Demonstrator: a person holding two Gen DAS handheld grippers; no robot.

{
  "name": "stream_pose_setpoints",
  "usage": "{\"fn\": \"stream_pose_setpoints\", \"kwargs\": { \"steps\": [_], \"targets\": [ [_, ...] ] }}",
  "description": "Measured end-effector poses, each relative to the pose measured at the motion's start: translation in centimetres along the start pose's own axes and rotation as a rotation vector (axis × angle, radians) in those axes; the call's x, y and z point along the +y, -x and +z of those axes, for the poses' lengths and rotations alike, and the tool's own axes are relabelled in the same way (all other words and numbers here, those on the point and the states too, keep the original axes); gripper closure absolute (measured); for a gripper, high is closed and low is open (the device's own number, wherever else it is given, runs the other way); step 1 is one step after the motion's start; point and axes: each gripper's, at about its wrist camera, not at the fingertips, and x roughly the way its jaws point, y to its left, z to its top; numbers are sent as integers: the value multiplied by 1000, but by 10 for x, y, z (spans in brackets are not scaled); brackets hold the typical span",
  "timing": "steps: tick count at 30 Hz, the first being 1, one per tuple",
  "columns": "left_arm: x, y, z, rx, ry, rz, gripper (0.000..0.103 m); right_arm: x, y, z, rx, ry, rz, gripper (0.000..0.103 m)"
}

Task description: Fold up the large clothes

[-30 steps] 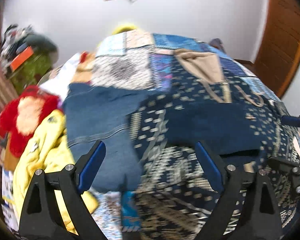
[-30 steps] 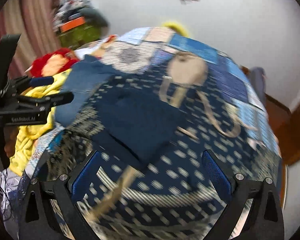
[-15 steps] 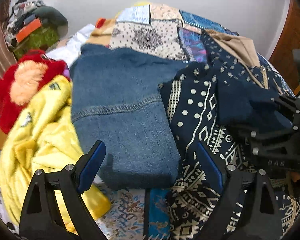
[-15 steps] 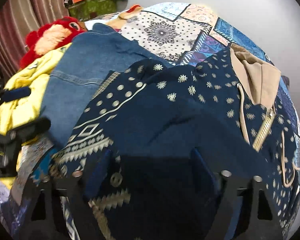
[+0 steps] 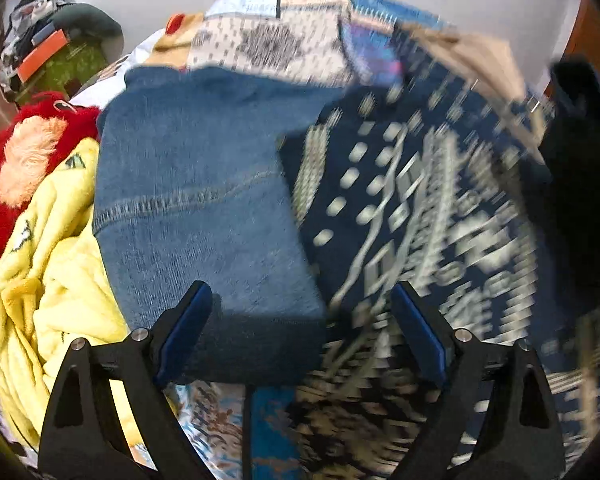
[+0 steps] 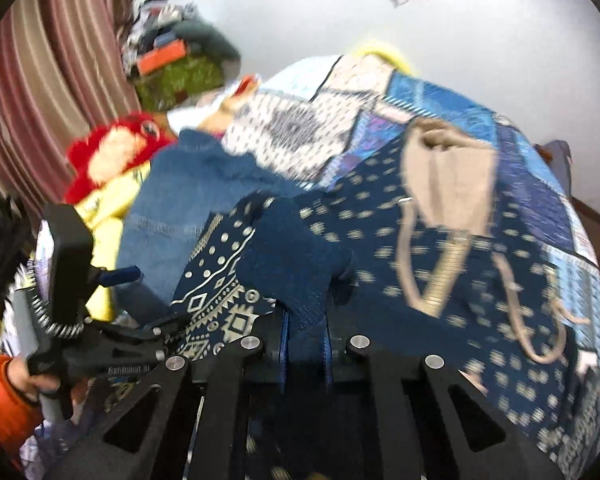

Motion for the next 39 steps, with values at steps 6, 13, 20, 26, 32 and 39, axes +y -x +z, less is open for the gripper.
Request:
{"fn": "stream_pose_setpoints", "kwargs": {
  "steps": [6, 13, 20, 26, 32, 39],
  "targets": [
    [-39, 47, 25, -77, 7, -128, 11, -57, 69, -20, -77, -133, -16, 93],
    [-107, 25, 14, -3, -87, -148, 11, -130, 101, -69, -70, -287, -62, 93],
    [-117, -9, -7, 56, -99, -83, 7, -182, 78, -118, 57, -344, -102, 93],
    [-116, -13, -7, 67, -91, -70, 1, -187, 56, -140, 124, -223, -207, 93],
    [-117, -15, -6, 61, -105, -58, 1, -191, 60, -143, 140, -218, -211, 92],
    [-116, -13, -7, 60, -107, -61, 1, -206, 85, -155, 182, -244, -412, 15]
  ]
}}
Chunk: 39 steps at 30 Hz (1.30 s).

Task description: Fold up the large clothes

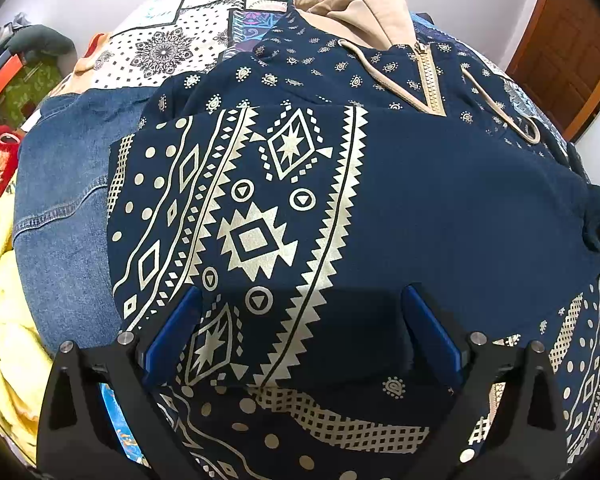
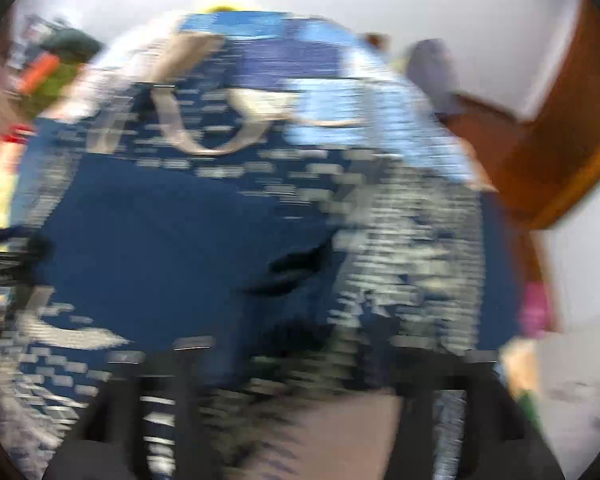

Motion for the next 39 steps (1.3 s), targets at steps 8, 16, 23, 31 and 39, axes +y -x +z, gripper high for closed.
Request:
{"fn": "stream_pose_setpoints", "kwargs": {
  "steps": [8, 16, 23, 31, 39],
  "targets": [
    [-12, 28, 7, -48, -54, 57, 2, -75, 35, -30, -48, -132, -3, 14],
    [-48, 59, 34, -144, -107, 23, 2, -140, 10, -48, 61, -441, 232, 14],
    [-69, 59, 49, -179, -101, -48, 2, -168, -41, -53, 80, -658, 321, 14],
    [-74, 50, 50, -185, -126, -8, 2, -184, -73, -25, 5, -770, 232, 19],
    [-63, 56, 43, -182, -115, 18, 2, -190, -54, 0, -43, -704, 139, 91]
  ]
}}
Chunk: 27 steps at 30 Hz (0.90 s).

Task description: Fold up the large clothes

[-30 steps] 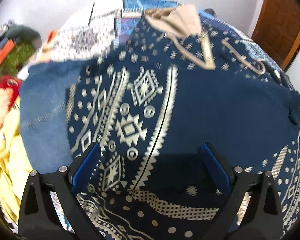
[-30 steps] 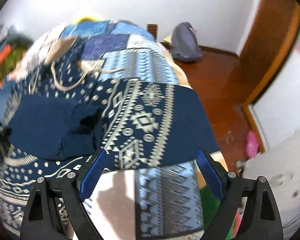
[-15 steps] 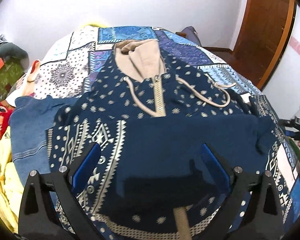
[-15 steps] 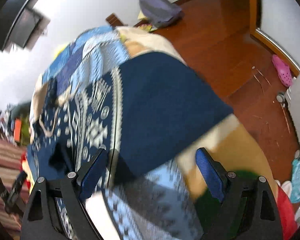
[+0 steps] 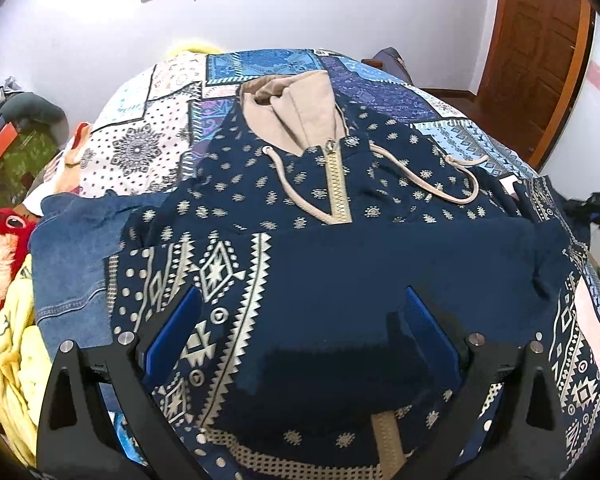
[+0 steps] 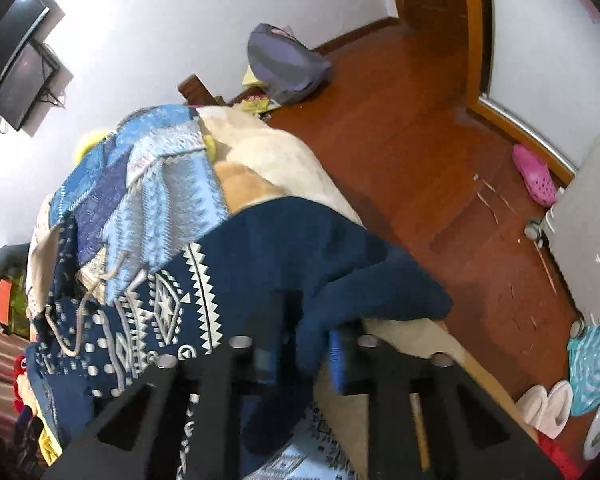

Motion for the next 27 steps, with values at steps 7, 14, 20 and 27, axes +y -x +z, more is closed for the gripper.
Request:
{"fn": "stream_pose_setpoints", "kwargs": {
  "steps": [7, 14, 20, 27],
  "targets": [
    [13, 27, -1, -38, 23, 12, 2, 37, 89, 6, -160, 131, 74, 95],
    [28, 60, -3, -95, 40, 8, 2, 116, 158, -7, -235, 277, 184, 95],
    [44, 81, -11, -131, 48, 23, 2, 200, 163, -41, -213, 412, 248, 95],
    [68, 91, -26, -133, 80, 35, 2, 277, 99, -112, -35, 508, 264, 95]
  ]
}}
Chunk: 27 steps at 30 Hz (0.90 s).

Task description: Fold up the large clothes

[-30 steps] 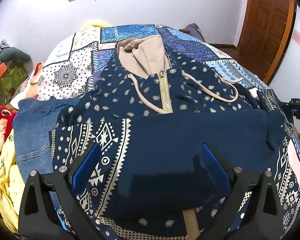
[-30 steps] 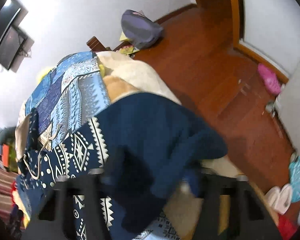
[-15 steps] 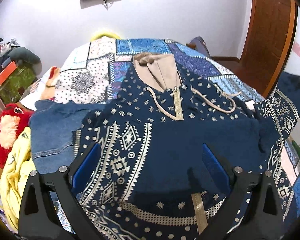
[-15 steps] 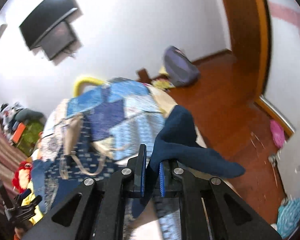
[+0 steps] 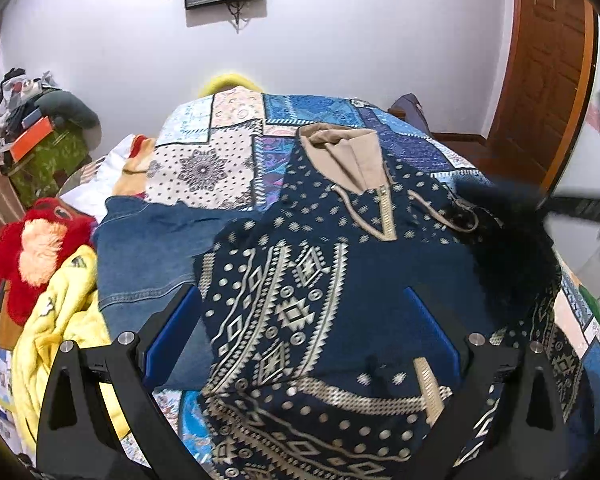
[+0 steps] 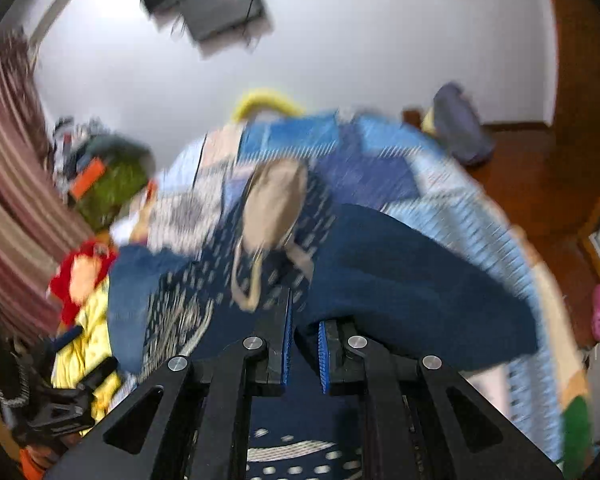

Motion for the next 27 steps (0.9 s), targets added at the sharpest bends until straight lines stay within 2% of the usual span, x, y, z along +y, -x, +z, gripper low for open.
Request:
{"fn": "stream_pose_setpoints", "kwargs": {
  "steps": [8, 10, 13, 18, 25, 27],
  "targets": [
    [27, 5, -20, 24, 20, 28, 2, 36, -93, -64, 246, 17, -47, 94],
    [31, 6, -24, 31, 25, 30, 2, 36, -102, -76, 263, 1, -87, 94],
    [32, 6, -29, 41, 26, 26, 2, 41, -100, -81, 260, 2, -121, 94],
    [27, 14, -37, 40, 17, 13, 2, 48, -92, -85, 382, -20, -172, 93],
    [25, 28, -41, 24, 9, 8, 2, 48, -80, -94, 443, 3, -116, 93],
    [26, 30, -42, 24, 10, 11, 2, 45, -79, -101, 426, 13, -101, 93]
  ]
}}
